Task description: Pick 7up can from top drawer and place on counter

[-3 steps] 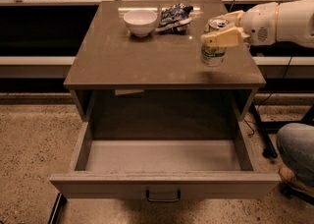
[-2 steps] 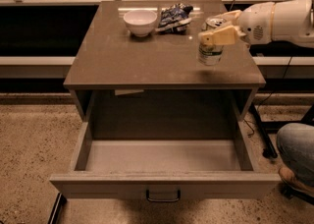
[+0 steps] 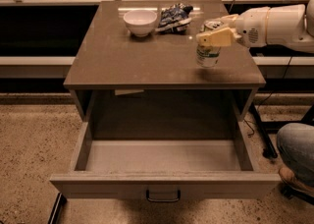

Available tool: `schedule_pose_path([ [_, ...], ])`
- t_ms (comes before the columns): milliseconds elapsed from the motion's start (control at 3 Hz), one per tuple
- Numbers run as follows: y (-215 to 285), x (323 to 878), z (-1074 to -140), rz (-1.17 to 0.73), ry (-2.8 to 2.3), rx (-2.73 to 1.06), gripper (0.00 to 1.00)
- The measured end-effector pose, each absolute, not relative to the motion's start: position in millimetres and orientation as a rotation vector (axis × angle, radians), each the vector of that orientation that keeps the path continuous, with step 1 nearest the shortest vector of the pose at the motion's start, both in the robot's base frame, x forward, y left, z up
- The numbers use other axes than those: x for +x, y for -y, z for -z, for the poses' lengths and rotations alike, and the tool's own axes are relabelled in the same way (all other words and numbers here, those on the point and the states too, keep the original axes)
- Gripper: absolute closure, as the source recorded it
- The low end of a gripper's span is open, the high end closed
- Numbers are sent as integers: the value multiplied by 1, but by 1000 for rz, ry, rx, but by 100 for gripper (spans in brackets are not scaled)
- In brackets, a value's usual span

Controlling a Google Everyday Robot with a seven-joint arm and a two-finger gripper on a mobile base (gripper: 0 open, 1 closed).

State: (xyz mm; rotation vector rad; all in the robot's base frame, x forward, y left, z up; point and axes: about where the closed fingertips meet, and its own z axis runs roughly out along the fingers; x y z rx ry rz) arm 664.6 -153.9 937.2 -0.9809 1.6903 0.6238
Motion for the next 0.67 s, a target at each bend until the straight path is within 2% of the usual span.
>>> schedule_pose_path([
  [667,160,665,-917,-598,-1649,-975,34],
])
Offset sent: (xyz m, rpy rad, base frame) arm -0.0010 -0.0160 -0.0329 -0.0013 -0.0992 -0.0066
